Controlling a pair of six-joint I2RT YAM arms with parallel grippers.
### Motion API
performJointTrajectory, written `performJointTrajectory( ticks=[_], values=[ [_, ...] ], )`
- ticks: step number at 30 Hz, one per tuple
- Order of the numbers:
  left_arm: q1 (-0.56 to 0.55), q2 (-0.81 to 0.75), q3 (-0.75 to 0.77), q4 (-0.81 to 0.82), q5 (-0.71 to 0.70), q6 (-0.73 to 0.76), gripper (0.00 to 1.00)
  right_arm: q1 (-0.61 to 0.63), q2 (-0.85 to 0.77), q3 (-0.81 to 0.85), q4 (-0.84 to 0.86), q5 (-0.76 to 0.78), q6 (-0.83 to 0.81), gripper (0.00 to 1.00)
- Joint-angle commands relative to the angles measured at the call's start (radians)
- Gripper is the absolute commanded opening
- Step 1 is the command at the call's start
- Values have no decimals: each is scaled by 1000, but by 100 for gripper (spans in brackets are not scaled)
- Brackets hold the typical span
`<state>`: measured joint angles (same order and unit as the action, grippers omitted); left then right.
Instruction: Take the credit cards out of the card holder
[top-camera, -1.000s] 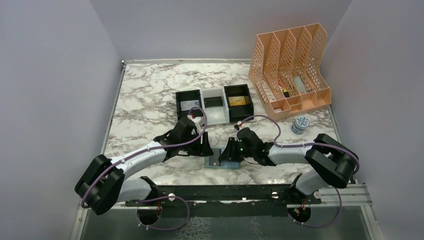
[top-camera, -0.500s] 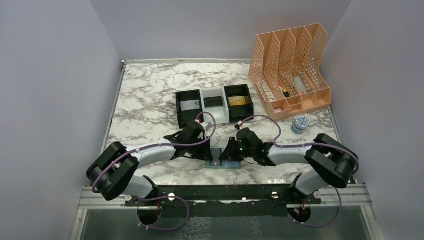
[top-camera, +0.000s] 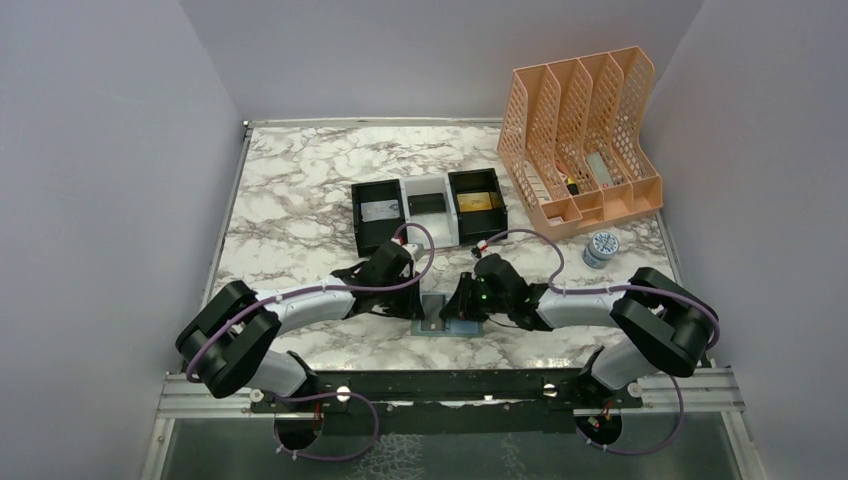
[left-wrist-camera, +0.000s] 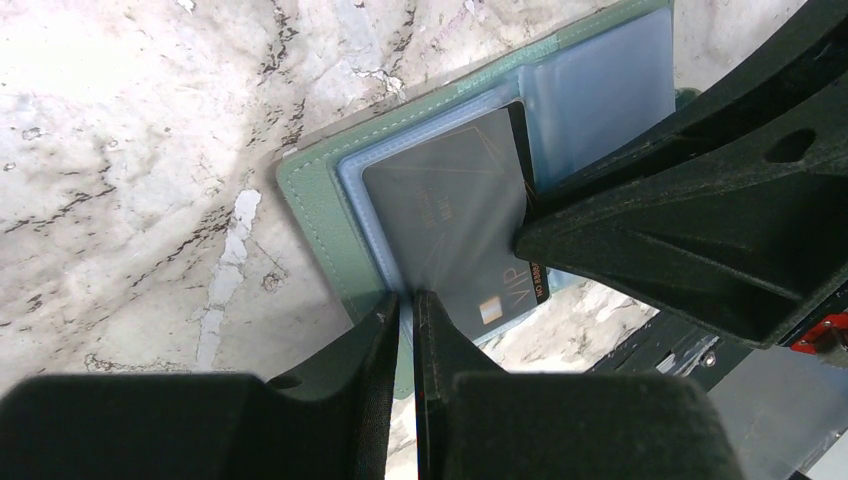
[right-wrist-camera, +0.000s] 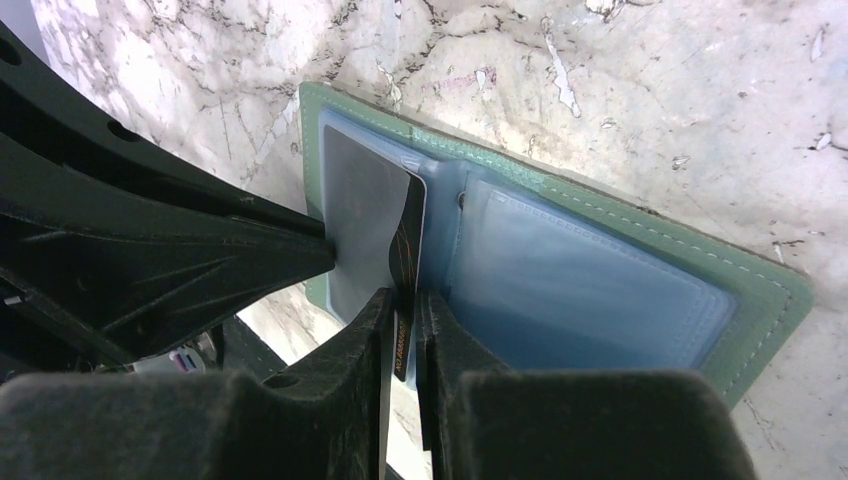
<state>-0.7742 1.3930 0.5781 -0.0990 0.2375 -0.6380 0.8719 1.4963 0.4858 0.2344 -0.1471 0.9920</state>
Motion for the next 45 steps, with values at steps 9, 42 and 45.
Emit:
performJointTrajectory(
  ticks=[9, 42, 45],
  values=[
    [-5, 14, 20, -43, -55, 9, 13, -19, -38, 4, -39, -15, -6, 22],
    [-9, 18, 37, -60, -55, 17, 11, -57, 32, -20, 74, -109, 30, 5],
    [-10, 14, 35, -63, -62, 18, 10, -62, 13, -25, 50, -87, 20, 4]
  ],
)
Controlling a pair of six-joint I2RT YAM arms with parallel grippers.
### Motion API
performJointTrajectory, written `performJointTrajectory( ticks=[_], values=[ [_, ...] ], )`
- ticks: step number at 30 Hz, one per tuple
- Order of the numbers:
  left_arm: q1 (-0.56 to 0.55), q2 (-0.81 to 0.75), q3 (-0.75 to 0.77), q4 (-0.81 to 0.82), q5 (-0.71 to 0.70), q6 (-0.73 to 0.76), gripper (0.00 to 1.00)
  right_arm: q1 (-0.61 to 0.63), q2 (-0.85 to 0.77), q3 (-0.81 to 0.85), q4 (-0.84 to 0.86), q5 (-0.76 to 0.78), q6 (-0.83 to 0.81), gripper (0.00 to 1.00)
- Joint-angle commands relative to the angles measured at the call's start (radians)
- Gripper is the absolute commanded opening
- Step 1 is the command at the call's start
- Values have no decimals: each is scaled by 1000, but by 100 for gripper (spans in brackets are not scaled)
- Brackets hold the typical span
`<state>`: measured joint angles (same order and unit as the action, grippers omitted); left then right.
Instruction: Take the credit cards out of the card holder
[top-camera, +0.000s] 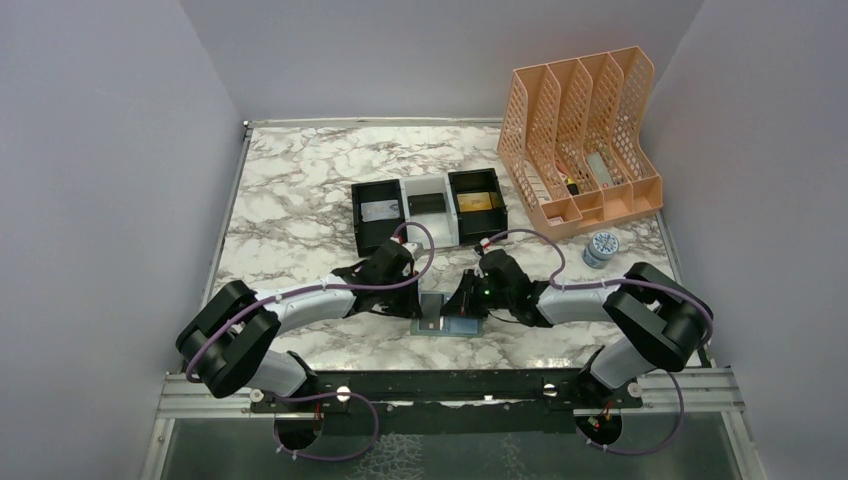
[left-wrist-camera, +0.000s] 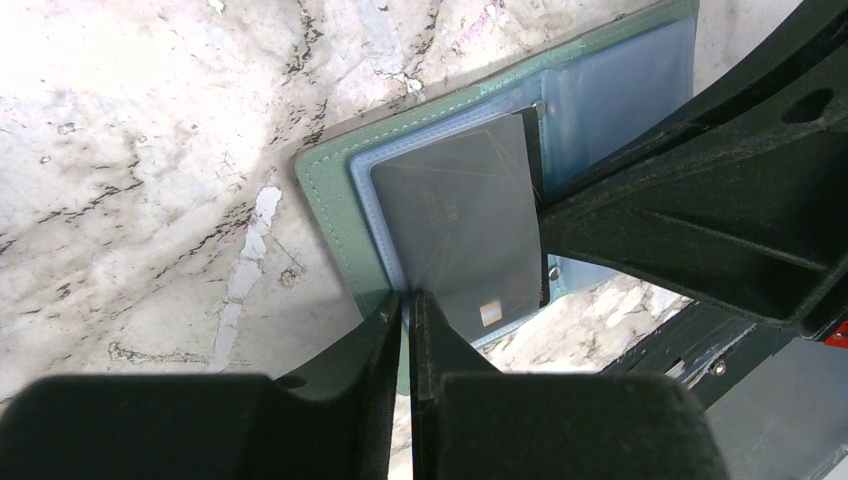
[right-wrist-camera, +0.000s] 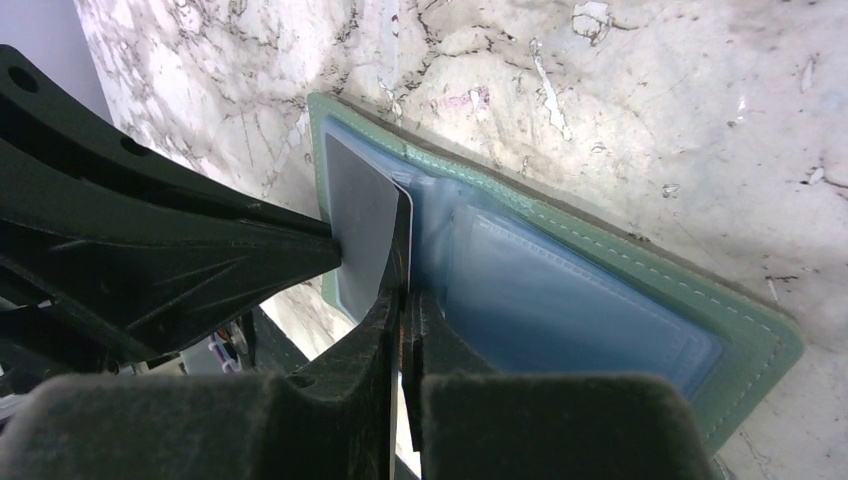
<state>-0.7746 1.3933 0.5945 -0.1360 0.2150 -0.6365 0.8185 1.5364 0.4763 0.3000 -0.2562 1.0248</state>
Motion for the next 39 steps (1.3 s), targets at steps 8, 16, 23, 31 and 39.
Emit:
performJointTrajectory(
  ticks=[8, 16, 23, 31, 39],
  values=[
    [-9, 11, 24, -30, -49, 17, 9, -22, -44, -26, -41, 23, -19, 4],
    [-11, 2, 25, -32, -45, 18, 17, -41, -45, -26, -49, -5, -32, 9],
    [-16, -70, 49, -32, -46, 11, 39, -42, -21, 0, -68, -13, -34, 21],
    [-34, -68, 94, -5, -37, 4, 45, -46, -16, -6, -59, -17, -28, 22],
    [-70, 45, 67, 41, -58, -44, 39, -66, 7, -37, 7, -51, 21, 23]
  ],
)
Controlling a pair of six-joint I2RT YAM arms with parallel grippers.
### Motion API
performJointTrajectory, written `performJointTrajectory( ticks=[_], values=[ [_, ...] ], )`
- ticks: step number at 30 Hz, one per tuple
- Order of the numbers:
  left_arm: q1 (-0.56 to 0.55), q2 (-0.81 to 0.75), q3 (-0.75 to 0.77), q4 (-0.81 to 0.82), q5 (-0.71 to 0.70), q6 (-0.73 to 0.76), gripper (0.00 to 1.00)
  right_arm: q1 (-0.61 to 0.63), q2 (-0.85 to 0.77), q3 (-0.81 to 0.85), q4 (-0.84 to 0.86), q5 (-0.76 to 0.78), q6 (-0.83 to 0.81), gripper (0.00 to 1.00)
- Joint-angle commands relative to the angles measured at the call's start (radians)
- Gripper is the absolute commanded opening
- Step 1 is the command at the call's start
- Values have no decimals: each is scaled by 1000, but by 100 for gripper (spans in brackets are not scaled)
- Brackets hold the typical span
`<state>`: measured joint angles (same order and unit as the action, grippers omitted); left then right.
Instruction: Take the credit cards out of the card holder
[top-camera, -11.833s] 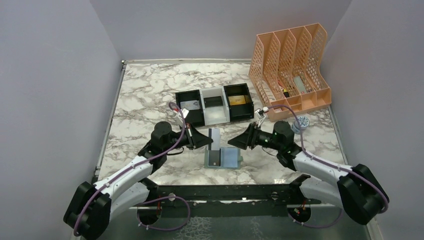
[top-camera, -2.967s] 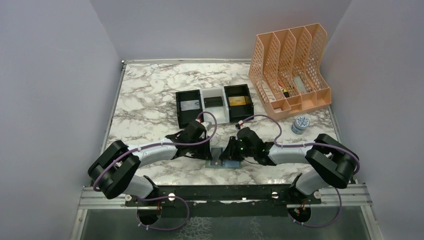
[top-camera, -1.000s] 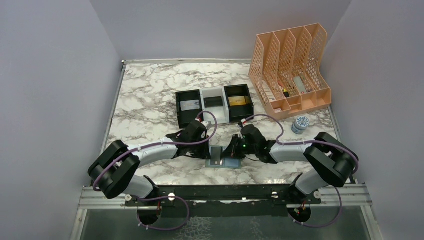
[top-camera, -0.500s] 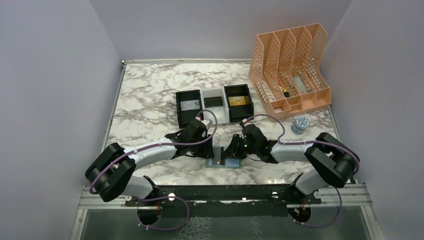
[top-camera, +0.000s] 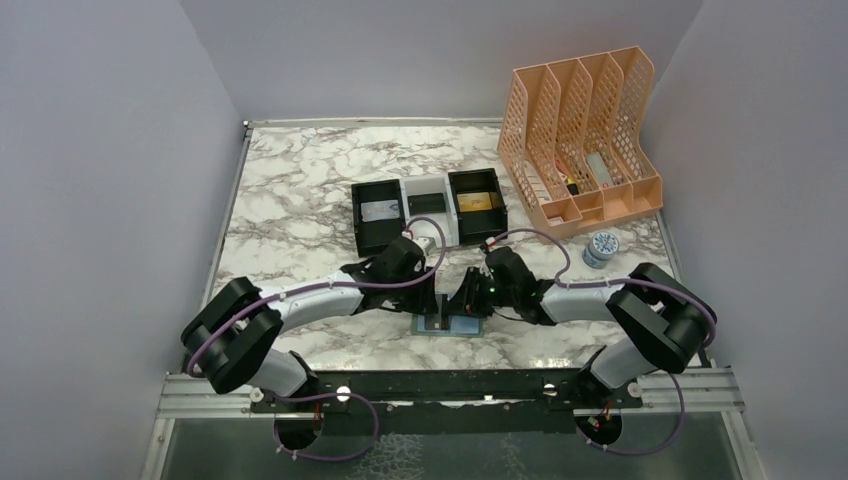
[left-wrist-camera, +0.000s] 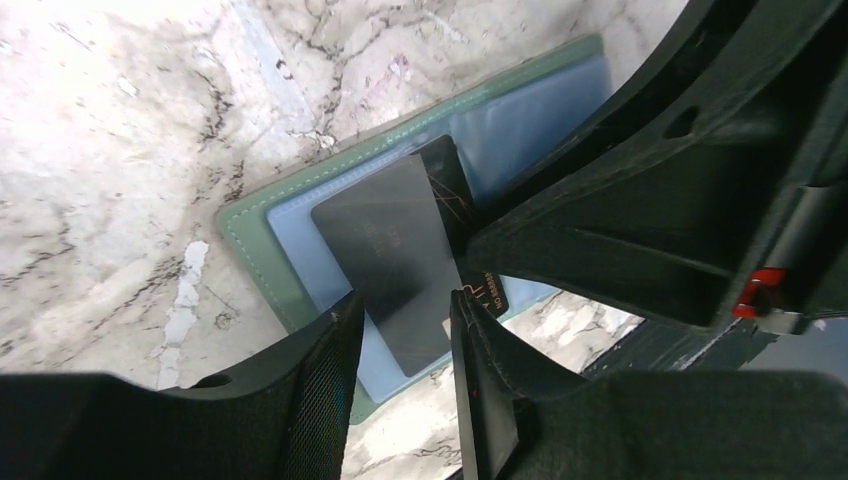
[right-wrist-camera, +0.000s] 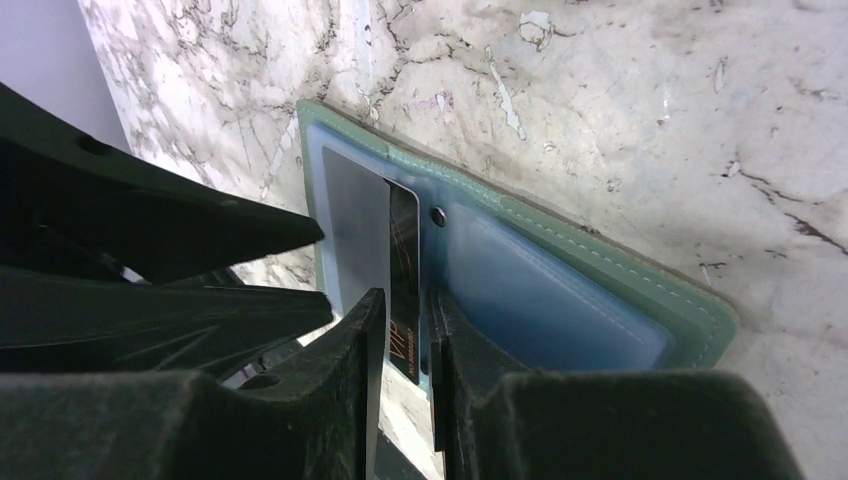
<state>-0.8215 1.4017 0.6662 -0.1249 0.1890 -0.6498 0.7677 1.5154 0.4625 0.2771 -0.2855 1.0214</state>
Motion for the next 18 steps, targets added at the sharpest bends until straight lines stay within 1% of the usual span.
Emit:
performJointTrajectory(
  ticks=[1, 6, 9, 10, 18],
  values=[
    [-29, 46, -6, 31, -36, -35, 38, -19, 35, -26, 44, -32, 31, 23],
    [-48, 61, -20, 4, -90, -41, 32, -31, 67, -27, 95, -82, 44, 22],
    [-48, 48, -37, -5, -97, -42, 32, -37, 71, -35, 120, -96, 51, 13],
    [-47, 43, -41, -9, -98, -41, 31, -40, 65, -41, 128, -94, 54, 11],
    [-48, 38, -34, -48, -129, -32, 30, -74, 23, -79, 137, -118, 34, 6]
  ],
)
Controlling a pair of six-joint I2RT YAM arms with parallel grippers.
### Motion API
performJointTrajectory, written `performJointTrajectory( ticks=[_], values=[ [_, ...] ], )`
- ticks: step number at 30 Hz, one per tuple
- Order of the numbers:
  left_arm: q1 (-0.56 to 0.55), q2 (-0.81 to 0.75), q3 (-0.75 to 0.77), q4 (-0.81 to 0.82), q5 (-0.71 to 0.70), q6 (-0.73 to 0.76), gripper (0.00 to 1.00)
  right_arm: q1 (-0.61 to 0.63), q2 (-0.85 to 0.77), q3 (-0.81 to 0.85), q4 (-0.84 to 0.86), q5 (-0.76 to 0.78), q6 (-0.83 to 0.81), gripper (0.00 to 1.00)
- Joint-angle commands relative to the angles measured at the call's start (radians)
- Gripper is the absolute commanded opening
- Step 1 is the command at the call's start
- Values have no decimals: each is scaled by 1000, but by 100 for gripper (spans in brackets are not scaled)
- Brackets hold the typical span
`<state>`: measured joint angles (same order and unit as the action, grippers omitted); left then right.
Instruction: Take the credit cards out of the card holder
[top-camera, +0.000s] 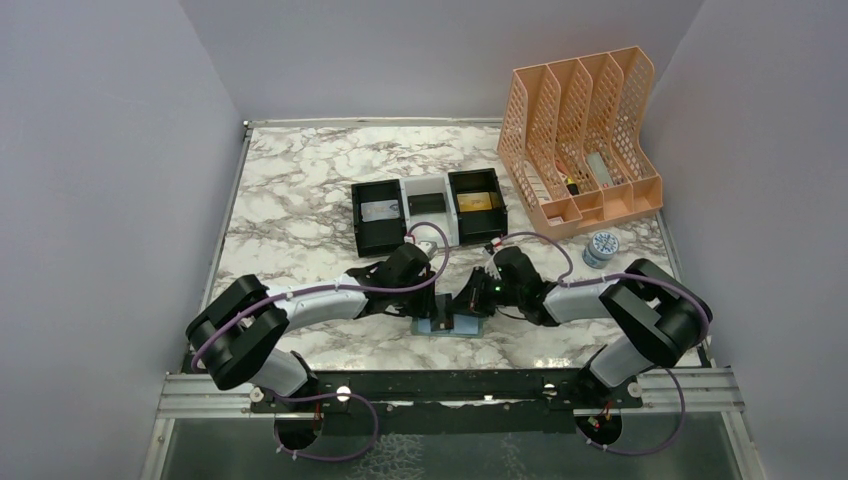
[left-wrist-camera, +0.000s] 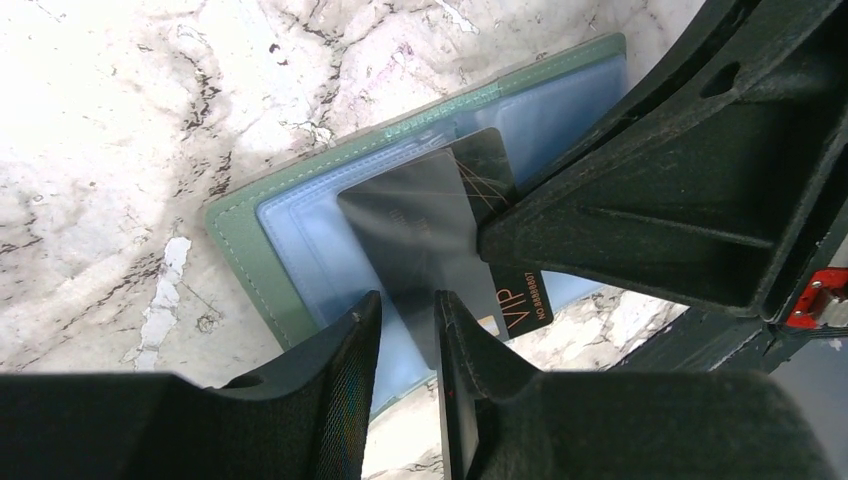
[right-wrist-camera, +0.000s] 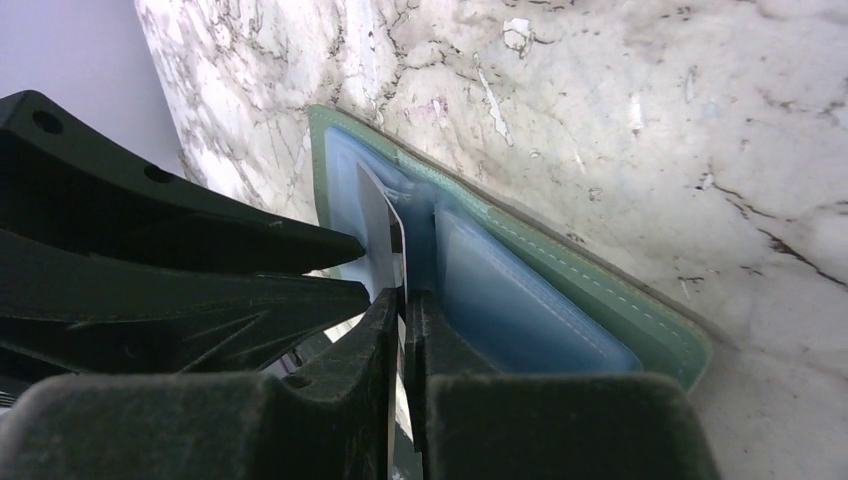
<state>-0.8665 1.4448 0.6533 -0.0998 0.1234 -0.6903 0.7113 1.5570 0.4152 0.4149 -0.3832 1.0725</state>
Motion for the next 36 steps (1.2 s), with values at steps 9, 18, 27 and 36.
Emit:
performJointTrajectory(
  ticks=[9, 18, 27, 36],
  values=[
    [-2, 8, -4, -75, -59, 16, 27, -28, -11, -41, 5, -51, -19, 22],
    [-3, 7, -9, -77, -60, 20, 25, -31, -16, -40, 37, -72, -16, 12],
    [-5, 4, -6, -99, -81, 26, 24, -36, -55, -62, 48, -81, -19, 3],
    [-5, 21, 4, -107, -87, 31, 23, -44, -77, -82, 31, -70, -19, 5]
  ],
)
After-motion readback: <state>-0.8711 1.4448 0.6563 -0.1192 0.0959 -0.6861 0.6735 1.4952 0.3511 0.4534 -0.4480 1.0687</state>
